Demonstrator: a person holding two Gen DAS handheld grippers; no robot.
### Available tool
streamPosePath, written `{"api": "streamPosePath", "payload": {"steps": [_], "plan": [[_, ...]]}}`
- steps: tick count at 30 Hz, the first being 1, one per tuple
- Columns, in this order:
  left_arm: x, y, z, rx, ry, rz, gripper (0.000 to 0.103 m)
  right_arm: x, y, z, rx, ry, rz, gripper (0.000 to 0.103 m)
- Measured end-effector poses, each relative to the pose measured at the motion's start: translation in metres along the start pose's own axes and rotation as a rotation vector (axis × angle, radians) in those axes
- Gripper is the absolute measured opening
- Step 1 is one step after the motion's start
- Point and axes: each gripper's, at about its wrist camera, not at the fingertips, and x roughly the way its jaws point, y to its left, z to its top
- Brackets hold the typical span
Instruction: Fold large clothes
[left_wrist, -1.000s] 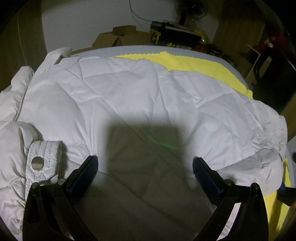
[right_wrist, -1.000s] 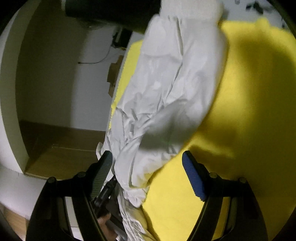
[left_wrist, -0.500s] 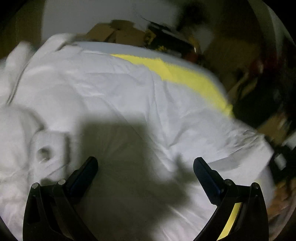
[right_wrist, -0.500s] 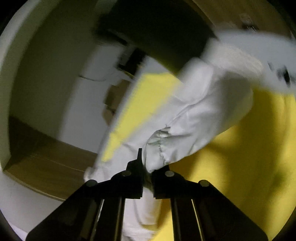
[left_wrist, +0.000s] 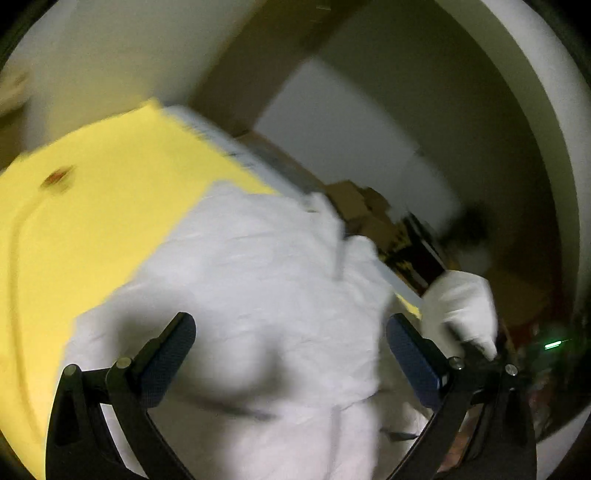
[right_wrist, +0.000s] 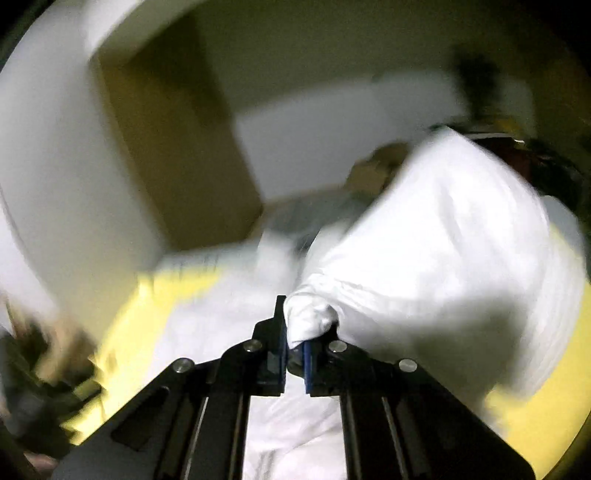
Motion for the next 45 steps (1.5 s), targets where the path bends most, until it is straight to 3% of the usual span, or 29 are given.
{"api": "streamPosePath", "payload": {"steps": [1, 2, 3, 5, 8, 11, 14, 16, 19, 23, 26, 27, 28, 32, 35, 37, 38, 39, 41, 43, 45], "plan": [[-0.005, 0.017, -0.003, -0.03, 0.005, 0.012, 0.103, 0.034, 0.022, -0.025, -0.055, 0.089, -0.003, 0.012], [-0.01, 0.04, -0.008, -0.068, 0.024, 0.029, 0.103, 0.053, 0.031, -0.043, -0.1, 0.145, -0.028, 0.021], [-0.013, 0.054, -0.011, -0.088, 0.039, 0.034, 0.103, 0.076, 0.039, -0.066, -0.149, 0.208, -0.048, 0.036], [-0.016, 0.072, -0.017, -0.115, 0.067, 0.035, 0.103, 0.095, 0.042, -0.095, -0.178, 0.266, -0.041, 0.057], [-0.017, 0.091, -0.027, -0.111, 0.105, 0.027, 0.103, 0.074, 0.035, -0.106, -0.188, 0.212, -0.014, 0.059], [-0.011, 0.089, -0.037, -0.098, 0.13, 0.002, 0.103, 0.039, 0.009, -0.095, -0.08, 0.17, 0.052, 0.061], [-0.003, 0.077, -0.042, -0.07, 0.164, -0.03, 0.103, 0.005, -0.006, -0.068, -0.011, 0.088, 0.036, 0.079], [0.001, 0.058, -0.046, -0.027, 0.185, -0.049, 0.103, -0.013, -0.01, -0.052, 0.041, 0.08, 0.065, 0.079], [0.007, -0.003, -0.038, 0.187, 0.177, -0.004, 0.103, -0.053, -0.037, -0.057, 0.142, 0.008, 0.088, 0.079], [0.027, -0.118, -0.043, 0.612, 0.056, 0.158, 0.103, -0.106, -0.085, -0.071, 0.246, -0.11, 0.012, 0.08], [0.071, -0.214, -0.064, 0.9, -0.051, 0.274, 0.103, -0.132, -0.105, -0.089, 0.302, -0.155, 0.006, 0.08], [0.103, -0.246, -0.077, 1.003, -0.071, 0.362, 0.103, -0.137, -0.107, -0.093, 0.309, -0.161, 0.005, 0.08], [0.131, -0.263, -0.087, 1.076, -0.042, 0.413, 0.103, -0.146, -0.113, -0.102, 0.316, -0.167, 0.003, 0.08], [0.223, -0.29, -0.128, 1.228, 0.19, 0.523, 0.103, -0.17, -0.139, -0.113, 0.322, -0.195, -0.026, 0.08], [0.264, -0.294, -0.148, 1.275, 0.21, 0.594, 0.103, -0.193, -0.161, -0.122, 0.328, -0.231, -0.046, 0.08], [0.275, -0.291, -0.148, 1.257, 0.227, 0.6, 0.103, -0.198, -0.172, -0.124, 0.338, -0.249, -0.051, 0.08], [0.275, -0.289, -0.145, 1.234, 0.222, 0.59, 0.098, -0.205, -0.178, -0.127, 0.344, -0.255, -0.052, 0.08], [0.272, -0.288, -0.138, 1.19, 0.199, 0.558, 0.071, -0.207, -0.183, -0.128, 0.351, -0.256, -0.049, 0.08], [0.263, -0.282, -0.126, 1.129, 0.159, 0.54, 0.033, -0.206, -0.19, -0.129, 0.366, -0.252, -0.032, 0.08], [0.257, -0.276, -0.113, 1.076, 0.139, 0.501, 0.017, -0.203, -0.193, -0.131, 0.381, -0.242, -0.016, 0.08], [0.249, -0.265, -0.1, 1.015, 0.123, 0.444, 0.009, -0.199, -0.195, -0.132, 0.392, -0.231, 0.003, 0.08]]}}
